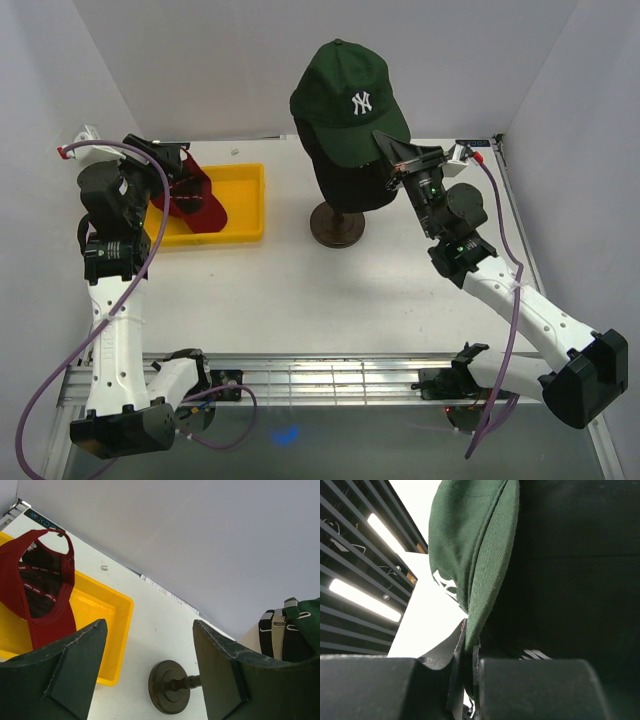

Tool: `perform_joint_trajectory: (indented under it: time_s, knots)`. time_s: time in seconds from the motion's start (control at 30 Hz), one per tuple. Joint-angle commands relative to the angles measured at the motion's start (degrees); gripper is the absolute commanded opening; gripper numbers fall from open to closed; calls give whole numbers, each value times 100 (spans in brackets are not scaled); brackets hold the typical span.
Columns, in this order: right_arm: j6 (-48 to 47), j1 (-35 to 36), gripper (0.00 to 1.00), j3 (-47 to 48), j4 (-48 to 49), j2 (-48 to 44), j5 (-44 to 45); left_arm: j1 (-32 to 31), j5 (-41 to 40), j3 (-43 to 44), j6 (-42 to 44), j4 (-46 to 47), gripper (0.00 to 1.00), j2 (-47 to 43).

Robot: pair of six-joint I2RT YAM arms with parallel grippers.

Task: Stack the hats

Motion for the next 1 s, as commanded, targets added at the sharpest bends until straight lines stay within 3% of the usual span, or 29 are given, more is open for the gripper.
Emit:
perform_joint_trajectory:
  time_s: [0.0,0.97]
  knots:
    - [130,-22,8,-143,357,-217,128,9,-2,-16,76,71,79,-71]
    - [175,-66,8,-1338,384,-376,-48,9,-11,-183,102,106,79,17]
